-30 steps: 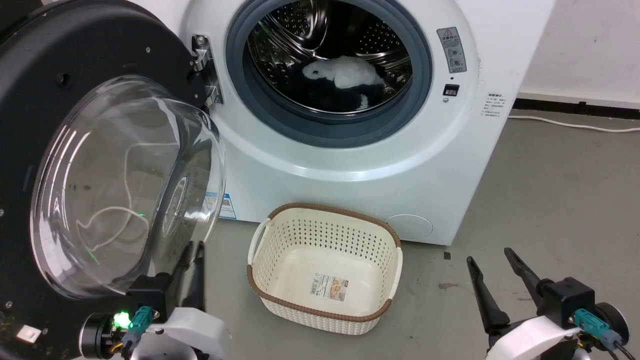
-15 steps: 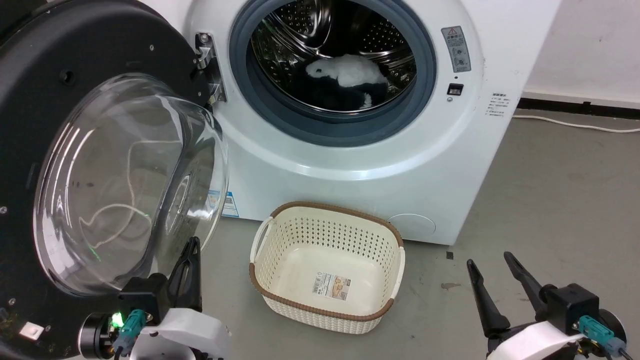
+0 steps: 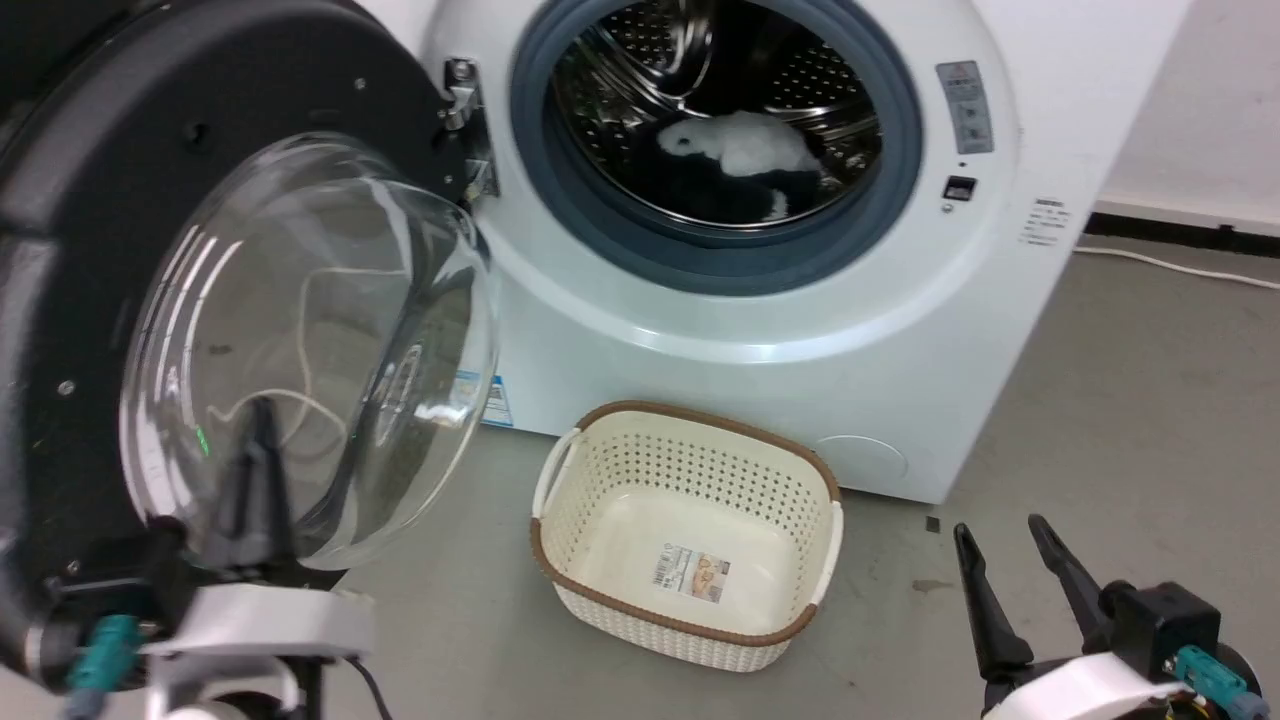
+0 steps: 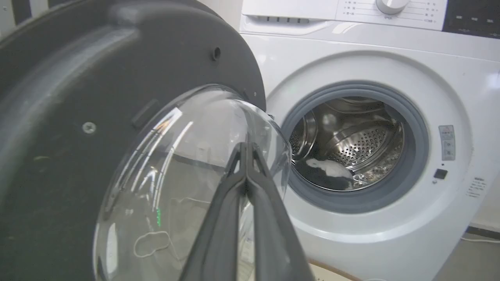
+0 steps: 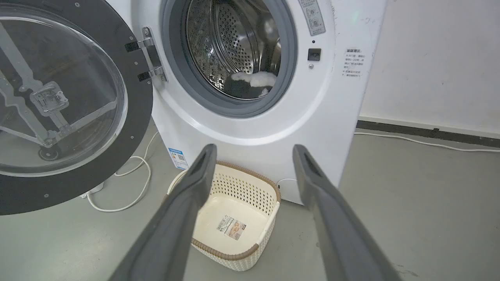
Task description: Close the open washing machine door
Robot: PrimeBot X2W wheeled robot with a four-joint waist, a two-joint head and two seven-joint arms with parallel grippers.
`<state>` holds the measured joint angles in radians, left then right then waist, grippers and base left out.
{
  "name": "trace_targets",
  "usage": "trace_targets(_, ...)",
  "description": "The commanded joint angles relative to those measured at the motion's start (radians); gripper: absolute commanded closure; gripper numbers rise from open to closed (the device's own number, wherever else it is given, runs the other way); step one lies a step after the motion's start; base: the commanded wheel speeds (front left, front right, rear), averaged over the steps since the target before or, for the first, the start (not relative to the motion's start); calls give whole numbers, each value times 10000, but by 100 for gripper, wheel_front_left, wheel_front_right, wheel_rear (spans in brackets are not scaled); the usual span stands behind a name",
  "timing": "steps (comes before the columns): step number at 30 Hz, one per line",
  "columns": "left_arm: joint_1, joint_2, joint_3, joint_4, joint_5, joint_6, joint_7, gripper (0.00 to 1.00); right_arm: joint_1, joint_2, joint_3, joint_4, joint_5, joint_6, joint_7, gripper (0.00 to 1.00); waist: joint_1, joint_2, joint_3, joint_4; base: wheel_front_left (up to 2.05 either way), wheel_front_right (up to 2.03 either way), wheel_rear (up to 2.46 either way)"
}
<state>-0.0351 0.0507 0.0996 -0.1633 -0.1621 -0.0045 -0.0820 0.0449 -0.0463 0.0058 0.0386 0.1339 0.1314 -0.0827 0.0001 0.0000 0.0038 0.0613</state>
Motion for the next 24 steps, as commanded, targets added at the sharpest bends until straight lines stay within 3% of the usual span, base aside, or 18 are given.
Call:
trace_targets(1, -173, 4, 206, -192, -117, -39, -114, 100, 194, -15, 1, 50, 111, -3, -115, 0, -1, 0, -21, 125, 0, 0, 0)
trace_targets(7, -423, -1, 1257, -537, -491, 103, -240, 100, 288, -17, -19, 128, 288, -3, -240, 0, -1, 0, -82, 617, 0, 0, 0)
trace_targets(8, -623, 72, 2190, -445, -754, 49, -345, 100, 367, -18, -45, 185, 448, -3, -344, 0, -1, 0, -113, 1065, 0, 0, 0)
trace_targets(14, -975, 695, 3099, 392, -968, -100, -467, 100, 400, -20, -75, 233, 580, -4, -468, 0, -1, 0, -34, 1485, 0, 0, 0)
trace_targets(18, -1250, 1371, 3451, 1357, -1101, -177, -406, 100, 356, -21, -93, 243, 600, -4, -551, 0, -1, 0, 155, 1641, 0, 0, 0)
trace_targets(19, -1436, 1980, 3444, 2176, -1105, -312, -169, 100, 282, -22, -138, 238, 550, -4, -577, 0, -1, 0, 373, 1706, 0, 0, 0)
trace_targets(24, -1794, 3046, 3131, 3538, -1144, -578, 341, 100, 118, -24, -218, 125, 452, -4, -512, 0, -1, 0, 837, 1720, 0, 0, 0)
